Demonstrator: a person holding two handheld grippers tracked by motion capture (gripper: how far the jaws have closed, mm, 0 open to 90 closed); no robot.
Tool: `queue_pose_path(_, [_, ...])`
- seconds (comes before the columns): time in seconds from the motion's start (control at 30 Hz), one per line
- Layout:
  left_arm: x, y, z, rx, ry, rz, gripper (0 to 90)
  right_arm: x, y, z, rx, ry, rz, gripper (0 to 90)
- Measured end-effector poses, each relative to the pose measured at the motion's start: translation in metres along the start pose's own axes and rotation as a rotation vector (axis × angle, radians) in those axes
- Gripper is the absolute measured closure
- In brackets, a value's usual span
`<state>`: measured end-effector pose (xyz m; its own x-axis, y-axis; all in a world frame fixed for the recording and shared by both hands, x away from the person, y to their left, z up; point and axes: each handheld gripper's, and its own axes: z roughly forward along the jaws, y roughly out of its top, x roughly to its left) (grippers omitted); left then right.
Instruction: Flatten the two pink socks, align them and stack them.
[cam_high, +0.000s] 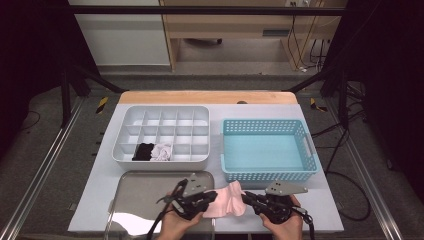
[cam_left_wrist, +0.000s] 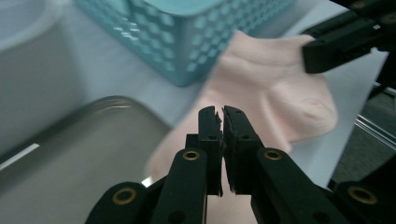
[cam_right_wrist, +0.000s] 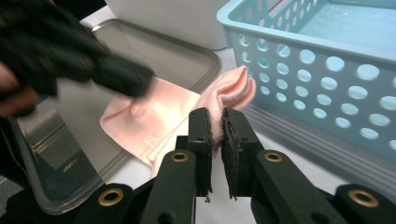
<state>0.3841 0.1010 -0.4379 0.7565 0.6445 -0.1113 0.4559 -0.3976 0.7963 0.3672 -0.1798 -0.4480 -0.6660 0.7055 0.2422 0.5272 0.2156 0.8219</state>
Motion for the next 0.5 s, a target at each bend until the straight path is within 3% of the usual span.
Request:
queue_pose_path(0.13, [0.021,-0.019,-0.023,0.039,0.079,-0.037,83.7,0.002,0.002,0.001,0.007,-0.008,-0.022,82.4])
queue_pose_path(0.17, [0.024,-0.024,-0.024,0.048,0.083,-0.05,83.8,0.003,0.003,0.001,0.013,-0.009,-0.029,82.4])
queue_pose_path(0.27, [0.029,-0.034,-0.026,0.053,0.076,-0.076,83.9,0.006,0.006,0.003,0.019,-0.008,-0.045,82.4])
queue_pose_path(0.33, [0.029,-0.039,-0.023,0.072,0.049,-0.093,84.3,0.01,0.007,0.005,0.028,-0.005,-0.056,82.4])
queue_pose_path(0.5, [0.022,-0.044,-0.016,0.088,0.015,-0.077,85.8,0.021,0.012,0.012,0.04,0.02,-0.097,82.4])
